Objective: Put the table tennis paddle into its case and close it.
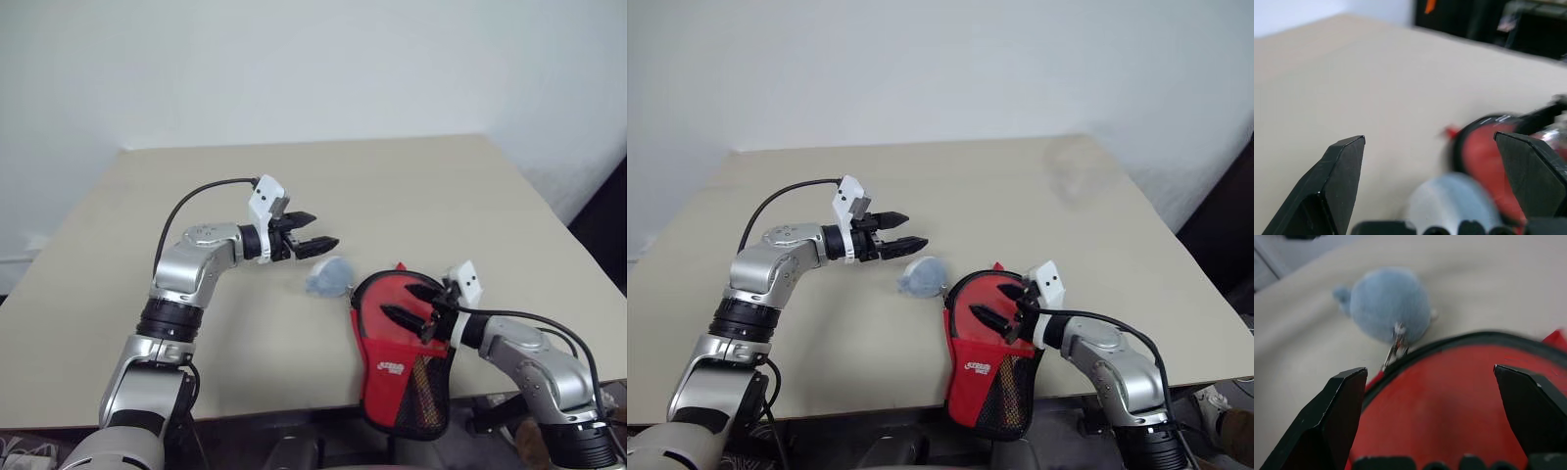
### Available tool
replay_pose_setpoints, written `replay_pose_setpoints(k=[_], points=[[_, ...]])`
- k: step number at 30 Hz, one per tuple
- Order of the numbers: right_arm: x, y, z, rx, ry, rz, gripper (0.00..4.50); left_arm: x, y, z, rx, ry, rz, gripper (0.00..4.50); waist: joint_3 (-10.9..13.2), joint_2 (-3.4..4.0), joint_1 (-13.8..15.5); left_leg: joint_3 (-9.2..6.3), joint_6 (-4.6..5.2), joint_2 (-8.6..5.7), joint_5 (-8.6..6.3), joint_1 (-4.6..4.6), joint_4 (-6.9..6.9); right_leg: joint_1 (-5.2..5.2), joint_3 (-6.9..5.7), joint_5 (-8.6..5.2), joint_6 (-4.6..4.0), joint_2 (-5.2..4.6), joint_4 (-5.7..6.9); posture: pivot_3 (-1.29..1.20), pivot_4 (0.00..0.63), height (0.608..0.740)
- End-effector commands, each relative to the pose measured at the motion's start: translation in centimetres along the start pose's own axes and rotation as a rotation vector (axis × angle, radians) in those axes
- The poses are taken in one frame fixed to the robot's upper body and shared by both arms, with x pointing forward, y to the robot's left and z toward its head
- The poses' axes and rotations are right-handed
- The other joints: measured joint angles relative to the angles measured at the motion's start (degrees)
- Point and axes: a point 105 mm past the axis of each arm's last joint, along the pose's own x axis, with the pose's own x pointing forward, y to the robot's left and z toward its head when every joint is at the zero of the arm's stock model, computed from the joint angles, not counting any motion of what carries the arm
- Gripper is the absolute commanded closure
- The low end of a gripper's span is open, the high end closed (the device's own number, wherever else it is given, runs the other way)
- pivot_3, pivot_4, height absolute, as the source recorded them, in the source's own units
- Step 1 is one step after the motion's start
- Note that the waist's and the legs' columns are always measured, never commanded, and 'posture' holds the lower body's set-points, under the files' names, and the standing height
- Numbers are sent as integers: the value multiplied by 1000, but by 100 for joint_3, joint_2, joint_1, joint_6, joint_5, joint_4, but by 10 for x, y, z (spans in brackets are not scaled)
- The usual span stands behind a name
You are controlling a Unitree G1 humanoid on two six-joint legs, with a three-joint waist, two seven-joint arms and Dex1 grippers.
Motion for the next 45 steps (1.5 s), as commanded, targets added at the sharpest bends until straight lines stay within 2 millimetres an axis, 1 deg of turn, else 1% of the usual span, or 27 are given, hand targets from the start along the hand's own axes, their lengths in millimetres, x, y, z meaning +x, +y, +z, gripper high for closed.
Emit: replay_pose_setpoints(k=[1,2,4,8,10,13,17,18,19,20,21,24,29,30,31,33,37,41,45], points=[[2,0,-8,-31,26,-7,0,7,0,-3,63,20,-13,21,-1,-3,-5,0,0,0,0,0,2,1,0,0,1,0,-1,0,0,740],[3,-1,-12,-33,41,-14,0,8,-1,-11,56,41,-21,21,-1,-5,-5,1,0,0,-1,0,2,2,2,1,1,0,0,0,0,740],[4,-3,-17,-44,61,-26,0,8,-5,-20,33,53,-42,21,-2,-8,-6,-1,0,0,-1,2,1,2,0,1,1,0,0,0,0,740],[4,-5,-18,-48,62,-39,0,7,-19,-43,54,90,-114,21,-3,-10,-11,-1,0,1,0,8,-2,5,0,1,1,0,1,0,0,740],[3,-7,-17,-47,62,-45,0,7,-20,-53,52,125,-110,21,-7,-16,-6,-2,0,1,0,10,-1,9,0,1,1,0,2,0,0,740],[4,-10,-19,-47,75,-58,0,9,-17,-69,-4,186,-92,21,-13,-28,6,-14,0,1,-1,12,13,25,-14,1,1,0,1,0,0,740],[4,-12,-33,-51,151,-69,0,16,-18,-77,-43,204,-84,21,-17,-34,4,-15,1,0,-6,79,-5,96,-19,-5,4,-3,-13,0,0,740],[4,-13,-38,-55,180,-72,0,18,-19,-79,-46,208,-91,21,-20,-39,3,-15,1,1,-6,83,-8,97,-19,-5,5,-3,-13,0,0,740],[4,-14,-42,-60,206,-76,0,19,-22,-80,-44,208,-103,295,-26,-43,3,-15,1,1,-6,84,-9,97,-19,-6,5,-3,-13,0,0,740],[4,-16,-45,-73,225,-80,0,20,-25,-79,-43,202,-121,390,-32,-49,3,-15,1,2,-6,86,-10,97,-19,-6,5,-3,-13,0,0,740],[4,-17,-47,-83,237,-82,0,20,-28,-79,-44,197,-136,619,-43,-61,3,-15,1,1,-6,87,-10,97,-19,-6,5,-3,-13,0,0,740],[3,-22,-54,-112,278,-95,0,21,-34,-73,-55,170,-172,1633,-59,-84,4,-16,1,2,-5,89,-10,100,-20,-6,5,-3,-13,0,0,740],[2,-29,-62,-125,331,-120,0,21,-39,-69,-73,157,-203,3381,-74,-95,5,-22,0,2,-6,92,-10,104,-25,-6,5,-4,-13,0,0,740],[2,-29,-63,-122,333,-120,0,21,-38,-68,-75,154,-204,3625,-76,-95,5,-22,0,2,-6,92,-10,104,-25,-6,5,-4,-13,0,0,740],[2,-28,-65,-121,337,-117,0,22,-37,-65,-79,148,-202,3980,-78,-95,6,-22,1,2,-6,92,-10,105,-25,-6,5,-4,-13,0,0,740],[1,-26,-68,-123,349,-112,0,25,-33,-59,-86,132,-192,4468,-79,-95,10,-24,1,2,-6,93,-10,105,-26,-6,5,-4,-13,0,0,740],[0,-24,-72,-126,360,-106,0,34,-22,-48,-81,108,-152,4490,-86,-106,49,-28,0,2,-5,94,-6,105,-33,-6,5,-4,-15,0,0,740],[-2,-27,-72,-129,367,-124,0,48,-7,-33,-91,68,-87,4490,-89,-113,71,-29,0,2,-6,91,-6,107,-36,-6,6,-5,-16,0,0,740],[-4,-27,-73,-129,371,-127,0,65,-2,-21,-101,37,-54,4490,-87,-123,115,-28,0,2,-6,89,-2,108,-38,-6,7,-6,-16,0,0,740]])
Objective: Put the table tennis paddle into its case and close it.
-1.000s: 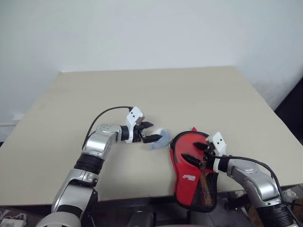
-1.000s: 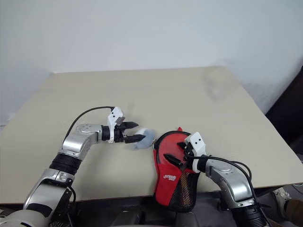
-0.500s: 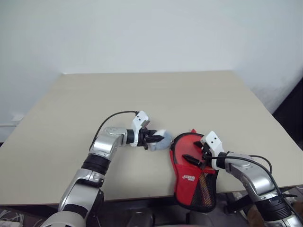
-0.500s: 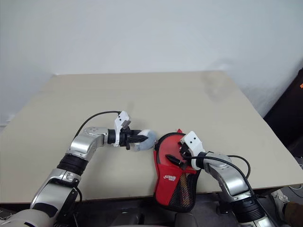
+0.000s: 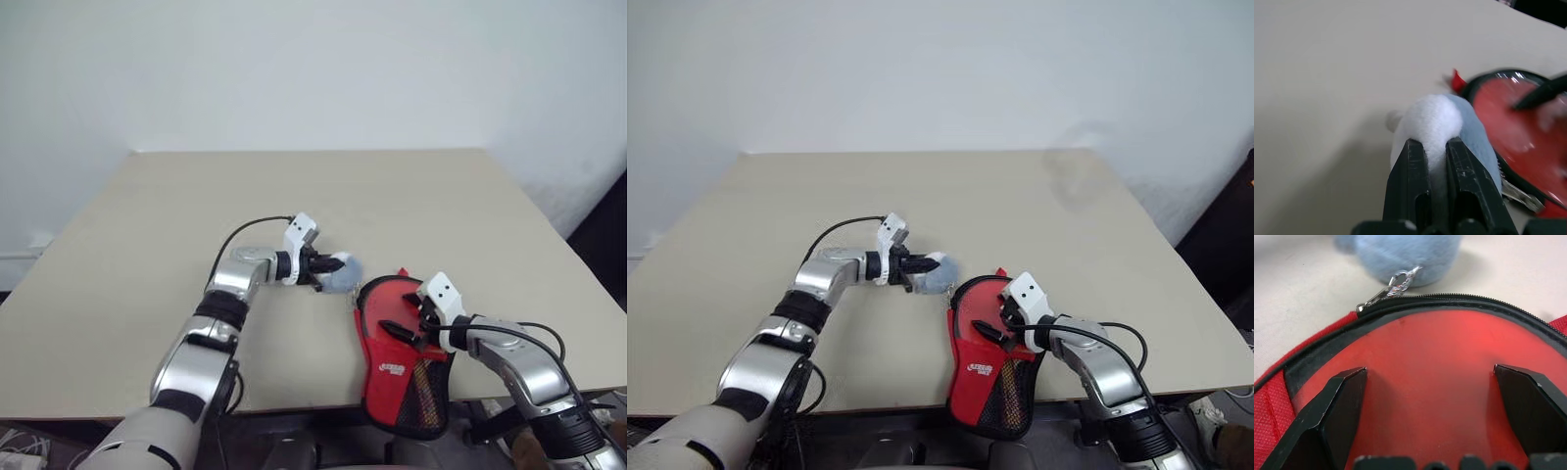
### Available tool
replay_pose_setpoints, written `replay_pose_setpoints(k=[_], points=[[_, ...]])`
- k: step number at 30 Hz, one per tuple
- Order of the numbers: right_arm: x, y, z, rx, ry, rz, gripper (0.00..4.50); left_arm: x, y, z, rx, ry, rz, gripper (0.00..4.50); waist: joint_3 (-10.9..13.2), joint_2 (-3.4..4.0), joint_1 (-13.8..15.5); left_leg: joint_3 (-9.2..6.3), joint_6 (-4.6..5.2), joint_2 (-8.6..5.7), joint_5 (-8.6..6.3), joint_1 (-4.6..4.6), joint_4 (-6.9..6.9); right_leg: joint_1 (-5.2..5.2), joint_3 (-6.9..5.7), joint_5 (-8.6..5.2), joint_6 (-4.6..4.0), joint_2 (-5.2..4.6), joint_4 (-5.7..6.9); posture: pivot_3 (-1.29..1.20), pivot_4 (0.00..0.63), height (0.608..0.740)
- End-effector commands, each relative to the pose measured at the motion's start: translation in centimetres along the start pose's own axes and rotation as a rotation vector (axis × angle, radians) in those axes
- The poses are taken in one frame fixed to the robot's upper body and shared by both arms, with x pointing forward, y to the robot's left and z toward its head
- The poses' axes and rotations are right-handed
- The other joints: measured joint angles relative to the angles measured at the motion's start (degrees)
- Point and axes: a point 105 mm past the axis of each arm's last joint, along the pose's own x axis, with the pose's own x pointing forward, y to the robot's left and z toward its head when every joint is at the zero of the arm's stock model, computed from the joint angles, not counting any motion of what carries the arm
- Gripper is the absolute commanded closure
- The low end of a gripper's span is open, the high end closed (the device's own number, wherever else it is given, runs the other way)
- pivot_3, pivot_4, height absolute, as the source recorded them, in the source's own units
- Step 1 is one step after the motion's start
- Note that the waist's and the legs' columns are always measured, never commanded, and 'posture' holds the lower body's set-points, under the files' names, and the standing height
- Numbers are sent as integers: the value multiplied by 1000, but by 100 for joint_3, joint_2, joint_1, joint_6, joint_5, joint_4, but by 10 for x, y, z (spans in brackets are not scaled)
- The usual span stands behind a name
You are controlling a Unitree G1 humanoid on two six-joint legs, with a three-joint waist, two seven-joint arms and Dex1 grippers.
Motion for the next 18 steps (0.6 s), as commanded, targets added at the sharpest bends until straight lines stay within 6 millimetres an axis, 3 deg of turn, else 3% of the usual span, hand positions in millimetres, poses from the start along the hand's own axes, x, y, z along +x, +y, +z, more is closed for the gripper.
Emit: replay_pose_setpoints(k=[1,18], points=[[-4,-1,-51,60,196,-32,0,5,6,38,64,-96,47,4490,0,-6,7,0,0,0,0,-1,1,0,-1,0,0,0,0,0,0,740],[-8,2,-61,45,233,-49,0,58,-12,70,140,-134,188,4490,1,-13,44,-2,-1,-1,-1,-8,0,1,-14,-3,6,-10,-7,0,0,740]])
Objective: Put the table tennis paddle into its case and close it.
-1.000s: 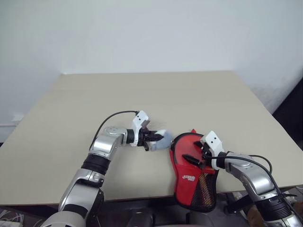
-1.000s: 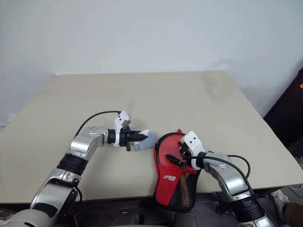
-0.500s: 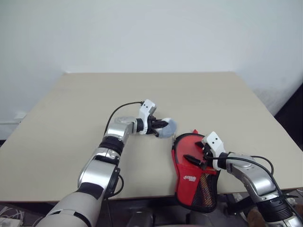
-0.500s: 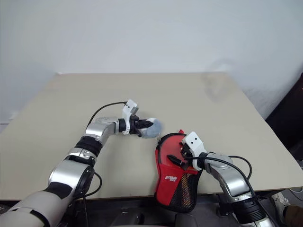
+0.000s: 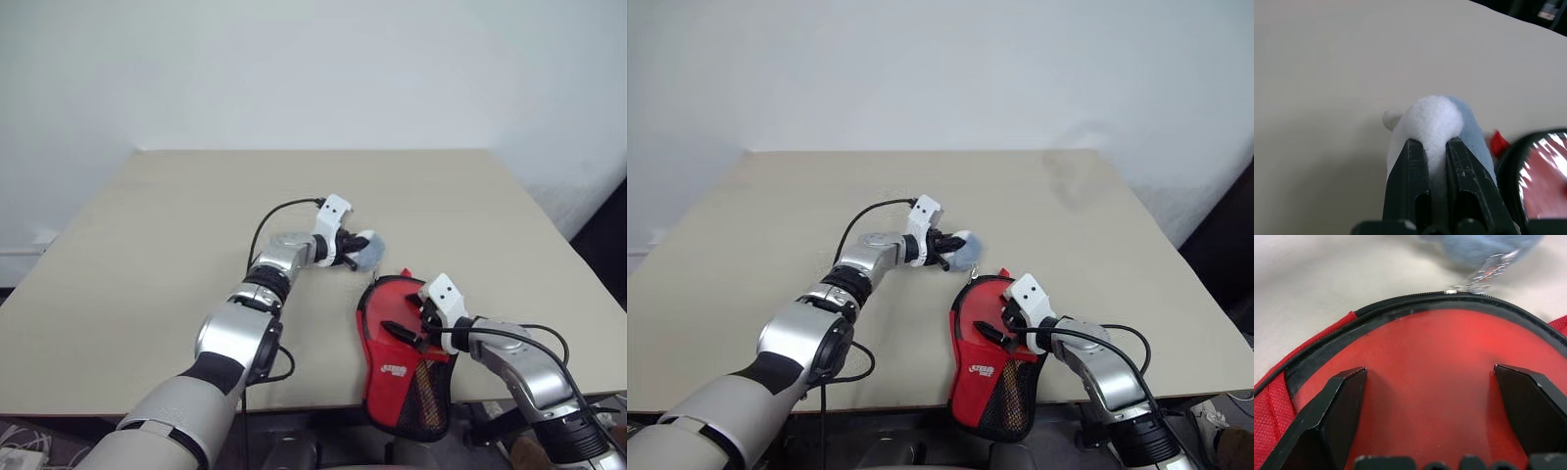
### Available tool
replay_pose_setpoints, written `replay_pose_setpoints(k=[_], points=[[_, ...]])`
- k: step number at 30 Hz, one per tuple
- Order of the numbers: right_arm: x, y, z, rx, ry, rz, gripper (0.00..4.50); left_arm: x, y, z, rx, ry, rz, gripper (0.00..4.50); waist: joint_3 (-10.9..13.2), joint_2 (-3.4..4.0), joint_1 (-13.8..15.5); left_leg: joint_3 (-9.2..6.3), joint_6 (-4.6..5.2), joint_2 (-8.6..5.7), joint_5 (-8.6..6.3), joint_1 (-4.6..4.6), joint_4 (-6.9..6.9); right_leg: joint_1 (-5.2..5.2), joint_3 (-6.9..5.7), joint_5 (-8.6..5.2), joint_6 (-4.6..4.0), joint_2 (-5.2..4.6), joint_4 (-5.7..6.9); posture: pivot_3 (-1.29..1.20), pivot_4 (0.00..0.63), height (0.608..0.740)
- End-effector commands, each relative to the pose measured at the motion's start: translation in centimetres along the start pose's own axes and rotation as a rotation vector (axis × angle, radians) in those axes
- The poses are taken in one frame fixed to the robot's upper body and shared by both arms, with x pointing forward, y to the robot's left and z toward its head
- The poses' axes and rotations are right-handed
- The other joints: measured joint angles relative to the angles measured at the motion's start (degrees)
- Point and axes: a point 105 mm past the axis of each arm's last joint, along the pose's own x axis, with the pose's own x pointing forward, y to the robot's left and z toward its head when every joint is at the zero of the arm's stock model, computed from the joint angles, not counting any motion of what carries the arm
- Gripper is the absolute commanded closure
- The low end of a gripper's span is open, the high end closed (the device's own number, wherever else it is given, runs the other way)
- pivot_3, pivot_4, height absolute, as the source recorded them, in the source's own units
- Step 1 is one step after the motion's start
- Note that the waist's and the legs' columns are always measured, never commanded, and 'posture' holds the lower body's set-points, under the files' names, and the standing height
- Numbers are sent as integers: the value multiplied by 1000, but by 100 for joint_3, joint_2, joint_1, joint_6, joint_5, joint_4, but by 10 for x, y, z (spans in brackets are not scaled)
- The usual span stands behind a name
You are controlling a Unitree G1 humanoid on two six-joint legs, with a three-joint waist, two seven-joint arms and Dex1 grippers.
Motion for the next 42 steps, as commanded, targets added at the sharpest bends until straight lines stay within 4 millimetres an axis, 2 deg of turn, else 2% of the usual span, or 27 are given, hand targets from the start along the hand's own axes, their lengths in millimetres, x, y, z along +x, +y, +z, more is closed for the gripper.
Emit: replay_pose_setpoints(k=[1,8,13,27,32,39,40,42], points=[[-5,2,-60,49,231,-30,0,8,-4,36,72,-92,55,4490,0,0,2,0,0,0,0,0,0,0,0,0,0,0,0,0,0,740],[-8,-3,-59,35,236,-55,0,29,-40,50,94,-149,-7,4490,1,-2,37,1,-1,-2,-1,-3,2,0,-7,-1,2,-5,-3,0,0,740],[-7,-3,-59,34,235,-57,0,37,-51,53,112,-174,4,4490,1,-1,38,2,-3,-2,-2,-4,1,-1,-11,-1,2,-8,-6,0,0,740],[-8,-6,-56,24,228,-82,0,55,-99,34,178,-166,-152,4490,1,0,38,0,-3,-1,-2,-5,-4,2,-21,-1,3,-9,-34,0,0,740],[-12,-5,-61,28,241,-90,0,53,-112,24,153,-158,-268,2917,1,1,38,0,-3,0,-2,-5,-7,6,-24,-1,4,-10,-46,0,0,740],[-12,-5,-60,26,237,-91,0,47,-105,14,172,-146,-286,318,0,1,40,-3,-1,-1,-3,-4,-12,22,-26,1,6,-11,-60,0,0,740],[-11,-5,-60,26,236,-90,0,45,-102,17,168,-159,-288,47,0,2,40,-4,0,-1,-3,-3,-12,23,-26,1,7,-11,-61,0,0,740],[-10,-5,-61,22,240,-87,0,41,-98,23,163,-191,-291,47,0,2,40,-5,0,-1,-3,-4,-12,24,-27,1,7,-11,-61,0,0,740]])
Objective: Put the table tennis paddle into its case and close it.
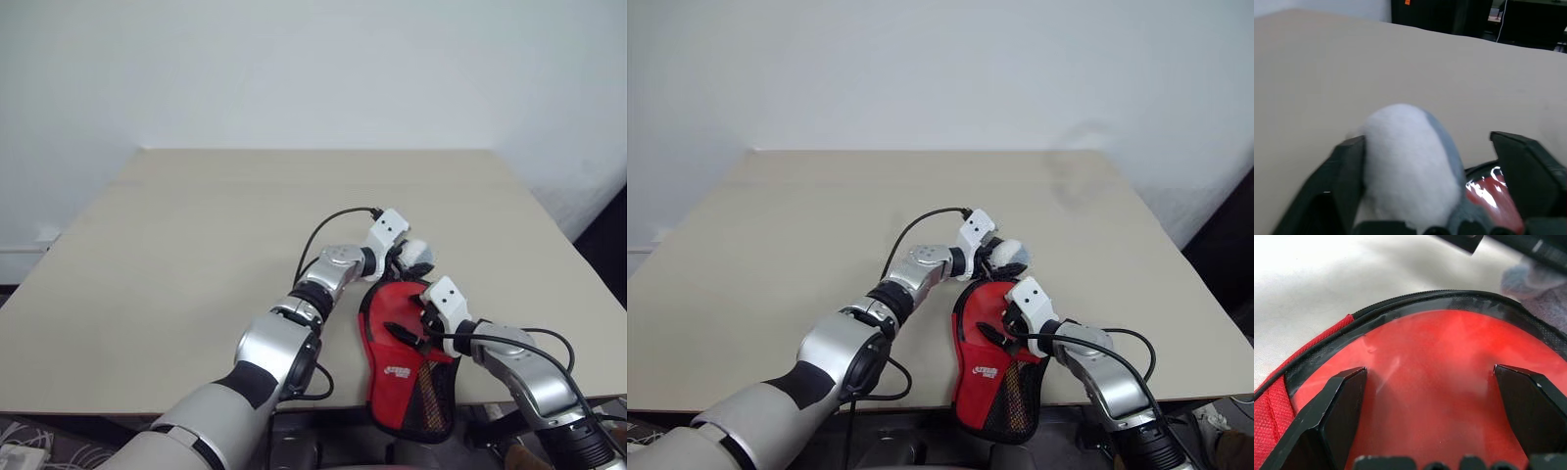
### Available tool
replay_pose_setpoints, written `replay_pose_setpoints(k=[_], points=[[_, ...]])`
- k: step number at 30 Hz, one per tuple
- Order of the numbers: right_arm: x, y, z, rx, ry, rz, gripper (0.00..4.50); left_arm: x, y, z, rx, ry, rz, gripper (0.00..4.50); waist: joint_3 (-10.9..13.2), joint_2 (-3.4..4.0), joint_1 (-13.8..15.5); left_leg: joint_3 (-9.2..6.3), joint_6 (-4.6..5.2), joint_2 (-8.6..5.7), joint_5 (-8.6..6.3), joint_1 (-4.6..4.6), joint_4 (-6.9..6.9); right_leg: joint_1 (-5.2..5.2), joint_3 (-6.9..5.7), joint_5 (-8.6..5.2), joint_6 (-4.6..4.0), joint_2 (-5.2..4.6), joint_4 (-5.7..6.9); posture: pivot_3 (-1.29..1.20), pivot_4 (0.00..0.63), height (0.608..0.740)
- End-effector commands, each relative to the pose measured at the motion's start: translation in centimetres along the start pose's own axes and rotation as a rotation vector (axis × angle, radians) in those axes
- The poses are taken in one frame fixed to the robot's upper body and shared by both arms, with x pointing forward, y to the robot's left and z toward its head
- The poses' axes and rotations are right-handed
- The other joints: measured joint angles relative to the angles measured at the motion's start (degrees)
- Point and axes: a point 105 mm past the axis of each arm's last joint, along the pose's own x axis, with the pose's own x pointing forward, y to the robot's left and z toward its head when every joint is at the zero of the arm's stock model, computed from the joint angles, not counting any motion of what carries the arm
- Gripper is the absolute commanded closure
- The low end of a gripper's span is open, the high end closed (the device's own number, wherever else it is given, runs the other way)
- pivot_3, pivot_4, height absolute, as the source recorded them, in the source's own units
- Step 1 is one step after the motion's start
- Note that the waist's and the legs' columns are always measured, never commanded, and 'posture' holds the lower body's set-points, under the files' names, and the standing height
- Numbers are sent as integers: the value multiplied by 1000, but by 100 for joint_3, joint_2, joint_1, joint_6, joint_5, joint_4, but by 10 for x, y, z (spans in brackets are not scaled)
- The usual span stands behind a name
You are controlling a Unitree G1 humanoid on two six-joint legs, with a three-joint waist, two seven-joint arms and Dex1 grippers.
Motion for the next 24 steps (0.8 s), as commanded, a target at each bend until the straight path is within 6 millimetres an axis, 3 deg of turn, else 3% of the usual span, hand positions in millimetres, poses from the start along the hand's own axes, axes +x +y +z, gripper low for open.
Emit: replay_pose_setpoints(k=[1,11,16,22,24], points=[[-4,-4,-61,35,241,-43,0,3,-7,28,28,-121,-46,47,0,0,-1,0,0,0,0,0,0,0,-1,0,0,0,0,0,0,740],[6,-4,-49,-4,207,-5,0,-24,3,66,1,-341,-117,47,-1,2,-30,1,0,3,0,6,-8,2,-1,0,-1,1,0,0,0,740],[-1,-14,-47,14,195,-35,0,-52,12,80,-54,-393,-170,47,-2,12,-57,0,0,3,0,4,-10,-1,0,0,0,1,2,0,0,740],[-20,-36,-9,79,24,-94,0,-103,-6,57,-25,-262,-331,47,3,30,-56,-9,3,-1,2,2,-14,0,5,2,-2,1,4,0,0,740],[-37,-51,21,114,-134,-129,0,-120,-17,45,-42,-255,-360,47,13,37,-50,-9,4,-1,2,-5,-14,-8,7,3,-3,2,7,0,0,740]])
